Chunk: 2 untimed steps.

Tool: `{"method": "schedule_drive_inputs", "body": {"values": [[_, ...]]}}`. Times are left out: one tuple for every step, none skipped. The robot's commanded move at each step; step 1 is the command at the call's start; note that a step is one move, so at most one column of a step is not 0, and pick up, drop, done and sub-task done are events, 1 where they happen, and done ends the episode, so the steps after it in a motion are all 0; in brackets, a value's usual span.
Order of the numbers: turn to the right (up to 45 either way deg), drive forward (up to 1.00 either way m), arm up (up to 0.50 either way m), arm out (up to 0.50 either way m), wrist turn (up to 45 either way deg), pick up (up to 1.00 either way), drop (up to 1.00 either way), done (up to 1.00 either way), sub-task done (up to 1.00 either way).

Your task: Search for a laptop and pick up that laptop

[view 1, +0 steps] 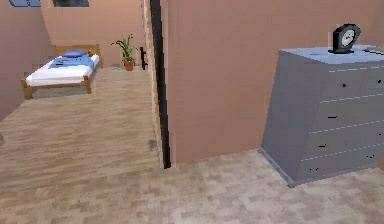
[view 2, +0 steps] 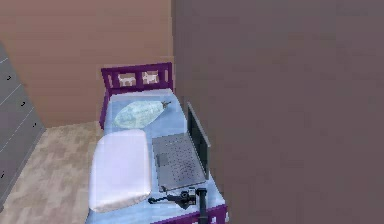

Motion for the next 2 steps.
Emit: {"method": "schedule_drive_inputs", "body": {"values": [[0.0, 0.00, 0.00, 0.00, 0.0, 1.00, 0.00, 0.00, 0.00], [0.0, 0.00, 0.10, 0.00, 0.0, 0.00, 0.00, 0.00, 0.00]]}}
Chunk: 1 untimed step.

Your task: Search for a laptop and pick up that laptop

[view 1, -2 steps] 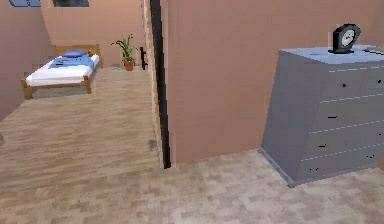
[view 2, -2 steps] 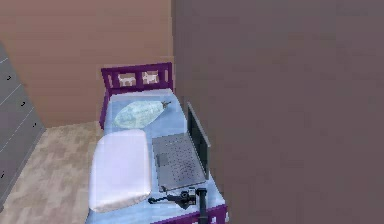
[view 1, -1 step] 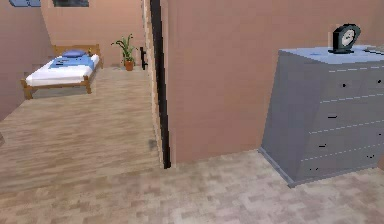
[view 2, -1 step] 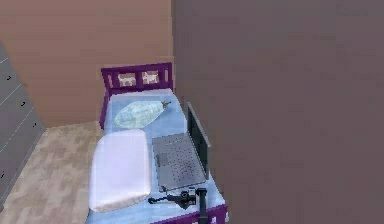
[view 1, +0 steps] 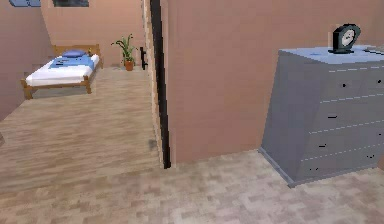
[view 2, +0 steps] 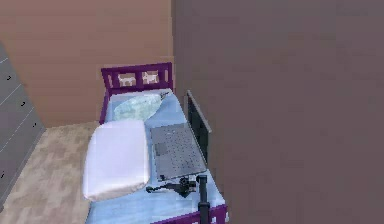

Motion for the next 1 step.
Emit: {"method": "schedule_drive_inputs", "body": {"values": [[0.0, 0.00, 0.00, 0.00, 0.0, 0.00, 0.00, 1.00, 0.00]]}}
